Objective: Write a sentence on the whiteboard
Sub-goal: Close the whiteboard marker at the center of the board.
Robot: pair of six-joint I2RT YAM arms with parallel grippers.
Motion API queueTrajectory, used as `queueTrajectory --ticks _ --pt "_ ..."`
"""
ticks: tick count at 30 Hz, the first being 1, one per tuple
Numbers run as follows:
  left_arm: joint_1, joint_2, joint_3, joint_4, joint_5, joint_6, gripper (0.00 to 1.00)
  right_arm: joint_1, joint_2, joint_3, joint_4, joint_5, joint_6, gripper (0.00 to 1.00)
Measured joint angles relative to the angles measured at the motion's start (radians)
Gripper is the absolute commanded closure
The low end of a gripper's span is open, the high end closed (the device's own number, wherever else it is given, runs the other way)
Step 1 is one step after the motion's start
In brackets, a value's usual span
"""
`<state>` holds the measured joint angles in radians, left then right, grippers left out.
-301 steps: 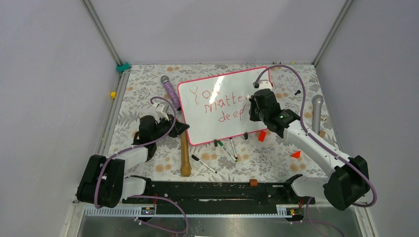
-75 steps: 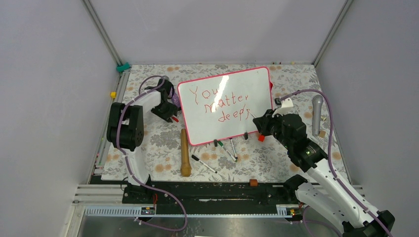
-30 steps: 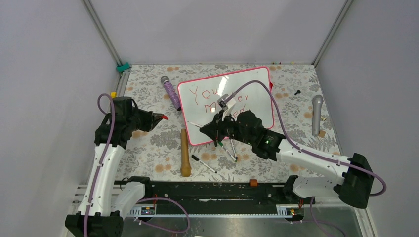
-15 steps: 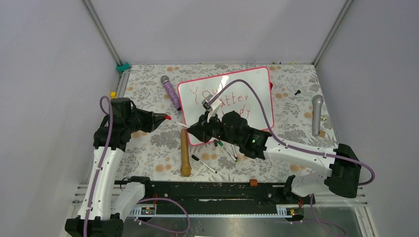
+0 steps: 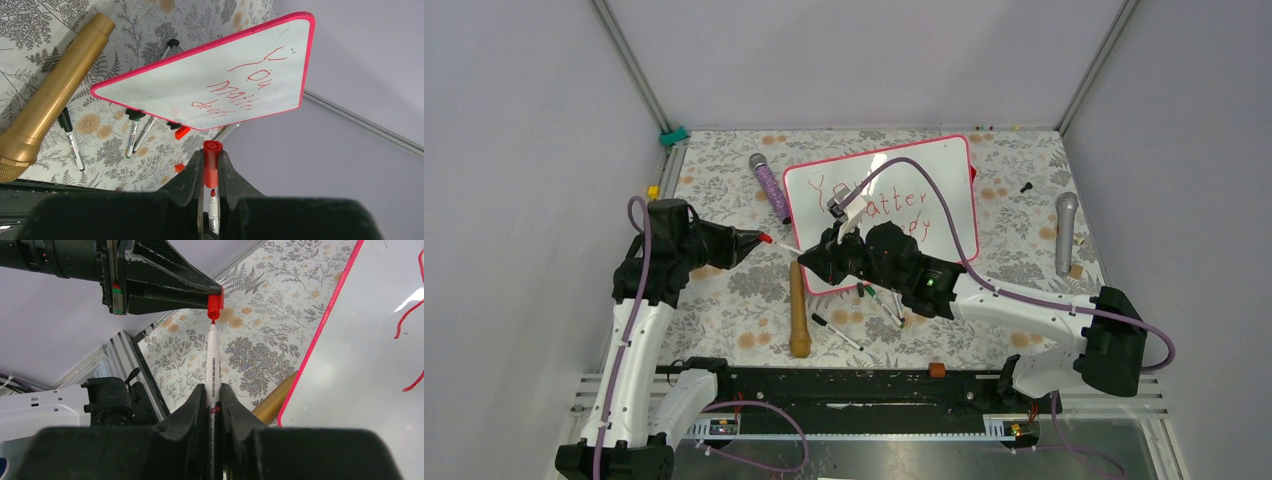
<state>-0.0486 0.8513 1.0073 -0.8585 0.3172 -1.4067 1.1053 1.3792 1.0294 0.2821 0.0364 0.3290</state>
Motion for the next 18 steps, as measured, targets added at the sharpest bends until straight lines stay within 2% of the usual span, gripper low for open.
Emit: queueTrajectory --ticks 18 --pt "0.000 -0.002 -0.008 0.002 0.022 -0.005 1.00 0.000 0.030 0.024 0.000 0.000 0.000 1.00"
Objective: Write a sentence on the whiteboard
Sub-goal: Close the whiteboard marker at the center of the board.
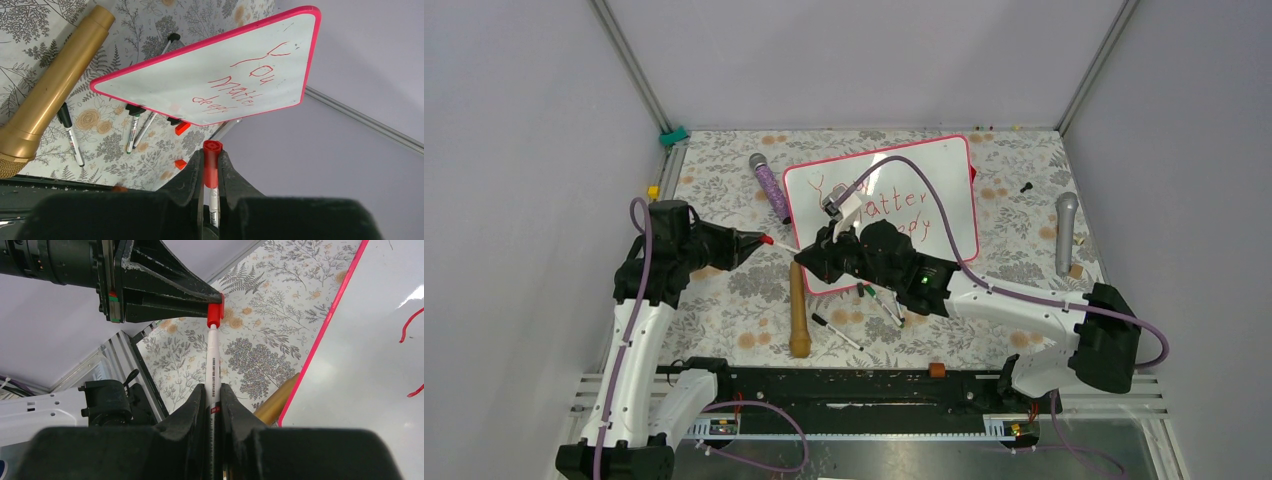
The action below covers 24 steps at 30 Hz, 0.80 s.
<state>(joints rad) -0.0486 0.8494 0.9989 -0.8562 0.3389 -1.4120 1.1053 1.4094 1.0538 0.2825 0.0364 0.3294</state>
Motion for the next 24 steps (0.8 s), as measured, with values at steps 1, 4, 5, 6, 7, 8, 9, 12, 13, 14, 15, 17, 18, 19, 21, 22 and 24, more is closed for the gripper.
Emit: queueTrajectory --ticks 1,4,5,6,7,8,9,12,13,14,15,17,18,19,21,22,24 --pt "0.000 -0.001 -0.002 0.000 0.000 0.000 1.00 0.000 0.002 0.001 0.000 0.000 0.000 1.00" --pt "-0.002 -0.005 -0.009 0.000 0.002 -0.001 1.00 0.000 0.014 0.009 0.000 0.000 0.000 1.00" --pt "-0.003 -0.005 -0.010 0.001 0.002 -0.001 1.00 0.000 0.018 0.010 0.000 0.000 0.000 1.00" --pt "-0.003 -0.005 -0.010 0.001 0.003 -0.001 1.00 0.000 0.020 0.011 0.000 0.000 0.000 1.00" --pt "-0.004 -0.005 -0.011 0.001 0.003 -0.001 1.00 0.000 0.023 0.011 0.000 0.000 0.000 1.00" --pt "-0.005 -0.005 -0.011 0.001 0.005 -0.001 1.00 0.000 0.027 0.013 0.000 0.000 0.000 1.00" --pt "-0.007 -0.005 -0.011 0.001 0.005 -0.001 1.00 0.000 0.032 0.014 0.000 0.000 0.001 1.00" --pt "-0.018 -0.005 -0.012 0.001 0.005 -0.007 1.00 0.001 0.041 0.023 0.002 0.002 0.001 1.00" --pt "-0.029 -0.006 -0.013 0.005 0.004 -0.014 1.00 0.001 0.047 0.028 0.007 0.006 0.002 1.00" --pt "-0.041 -0.008 -0.015 0.013 0.004 -0.023 1.00 0.001 0.054 0.031 0.012 0.008 0.003 1.00" --pt "-0.056 -0.013 -0.023 0.025 0.000 -0.040 1.00 0.001 0.065 0.033 0.027 0.017 0.004 1.00" --pt "-0.076 -0.024 -0.047 0.052 -0.031 -0.079 1.00 0.003 0.089 0.035 0.051 0.035 0.004 1.00" --pt "-0.082 -0.026 -0.056 0.058 -0.050 -0.093 1.00 0.006 0.098 0.035 0.061 0.047 0.003 1.00" --pt "-0.091 -0.027 -0.062 0.065 -0.073 -0.106 1.00 0.010 0.108 0.037 0.066 0.059 0.001 1.00" --pt "-0.113 -0.024 -0.068 0.072 -0.128 -0.124 1.00 0.023 0.134 0.055 0.067 0.098 -0.013 1.00" --pt "-0.124 -0.024 -0.069 0.075 -0.150 -0.132 1.00 0.027 0.141 0.062 0.066 0.109 -0.019 1.00" --pt "-0.153 -0.023 -0.069 0.088 -0.209 -0.149 1.00 0.035 0.161 0.086 0.059 0.138 -0.034 1.00"
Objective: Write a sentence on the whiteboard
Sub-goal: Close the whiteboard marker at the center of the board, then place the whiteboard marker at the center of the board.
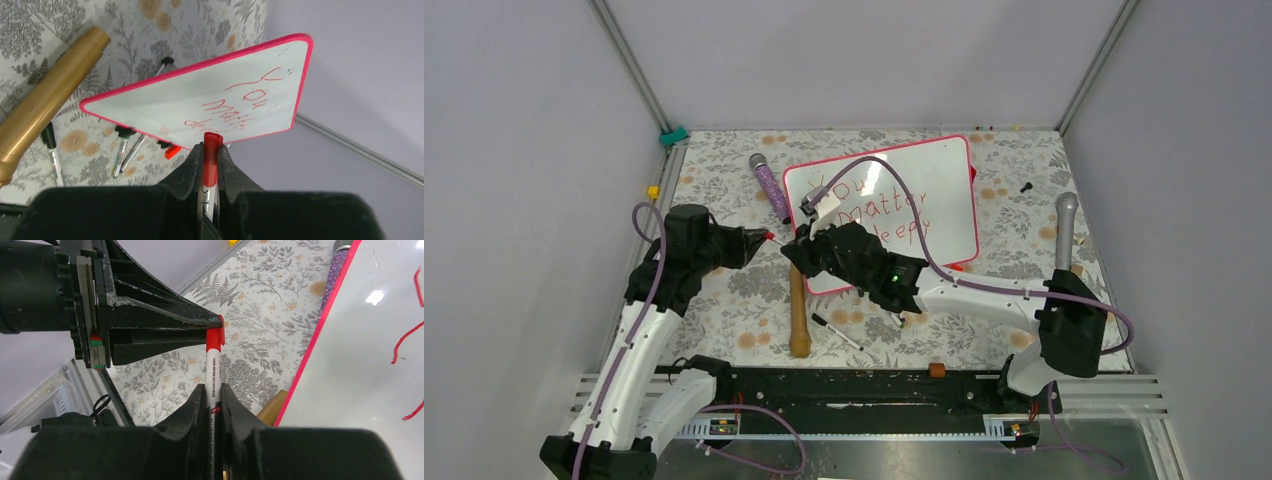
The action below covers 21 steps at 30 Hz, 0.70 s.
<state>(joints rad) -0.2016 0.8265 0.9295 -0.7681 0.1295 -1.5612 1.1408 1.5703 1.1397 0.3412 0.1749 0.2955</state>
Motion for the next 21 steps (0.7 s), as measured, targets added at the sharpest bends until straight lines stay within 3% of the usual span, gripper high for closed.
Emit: queueTrajectory --ticks 9,18,19,21 --pt "-0.201 0.070 -0.032 0.077 -0.261 -0.102 1.00 0.003 0.031 0.035 -0.081 0.090 -0.035 1.00" --pt "-0.220 0.056 -0.051 0.071 -0.294 -0.141 1.00 0.007 0.049 0.091 -0.174 0.090 -0.039 1.00" --pt "-0.221 0.053 -0.051 0.066 -0.295 -0.142 0.98 0.007 0.050 0.104 -0.196 0.085 -0.040 1.00" --pt "-0.226 0.048 -0.051 0.055 -0.297 -0.142 0.80 0.007 0.050 0.124 -0.239 0.075 -0.042 1.00"
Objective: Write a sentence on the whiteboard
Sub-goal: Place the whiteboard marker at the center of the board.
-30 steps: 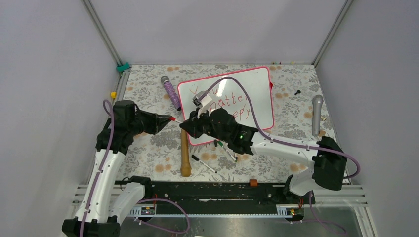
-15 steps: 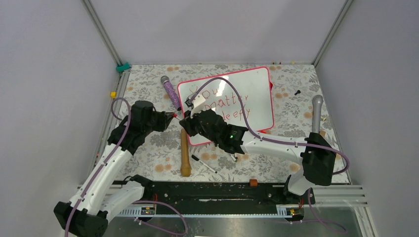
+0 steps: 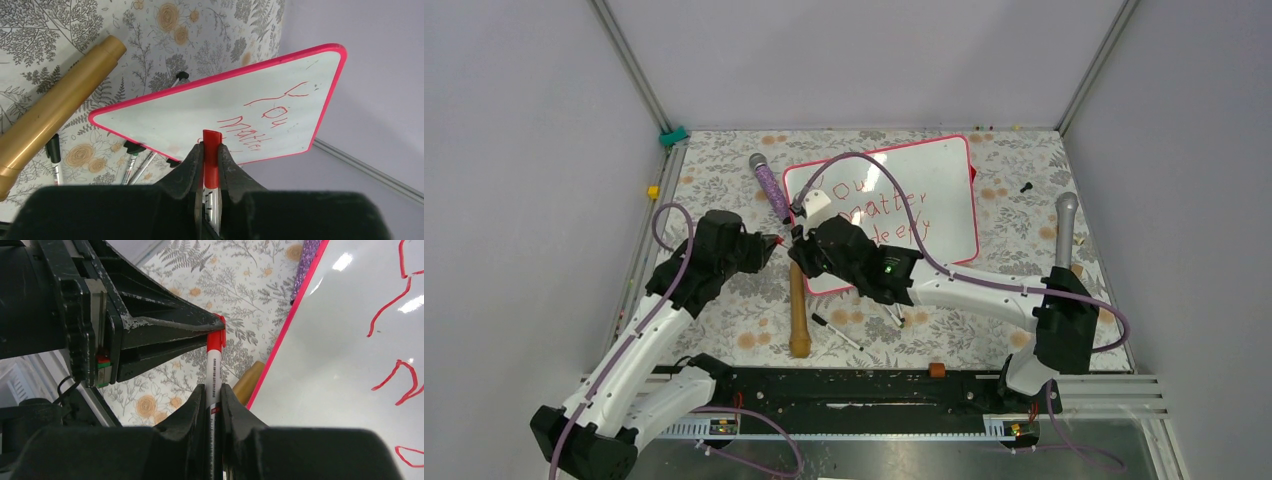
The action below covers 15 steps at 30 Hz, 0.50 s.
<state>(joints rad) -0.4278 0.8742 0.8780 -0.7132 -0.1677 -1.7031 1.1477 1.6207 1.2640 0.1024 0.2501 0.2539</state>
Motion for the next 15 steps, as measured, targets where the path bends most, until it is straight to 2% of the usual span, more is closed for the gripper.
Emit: queueTrajectory --ticks 3,6,11,15 --pt "-0.011 -0.009 0.000 -0.013 0.040 0.007 0.53 -0.002 0.002 0.043 -0.077 -0.016 0.000 1.00" --pt "-0.046 -0.023 0.000 -0.025 0.143 0.030 0.36 -0.009 0.010 0.084 -0.119 -0.037 0.005 1.00" --pt "0.039 -0.050 0.001 -0.076 0.209 0.100 0.19 -0.049 -0.019 0.115 -0.263 -0.061 0.016 1.00" --pt "0.148 -0.077 0.013 -0.140 0.210 0.196 0.15 -0.098 -0.088 0.130 -0.478 -0.081 0.014 1.00"
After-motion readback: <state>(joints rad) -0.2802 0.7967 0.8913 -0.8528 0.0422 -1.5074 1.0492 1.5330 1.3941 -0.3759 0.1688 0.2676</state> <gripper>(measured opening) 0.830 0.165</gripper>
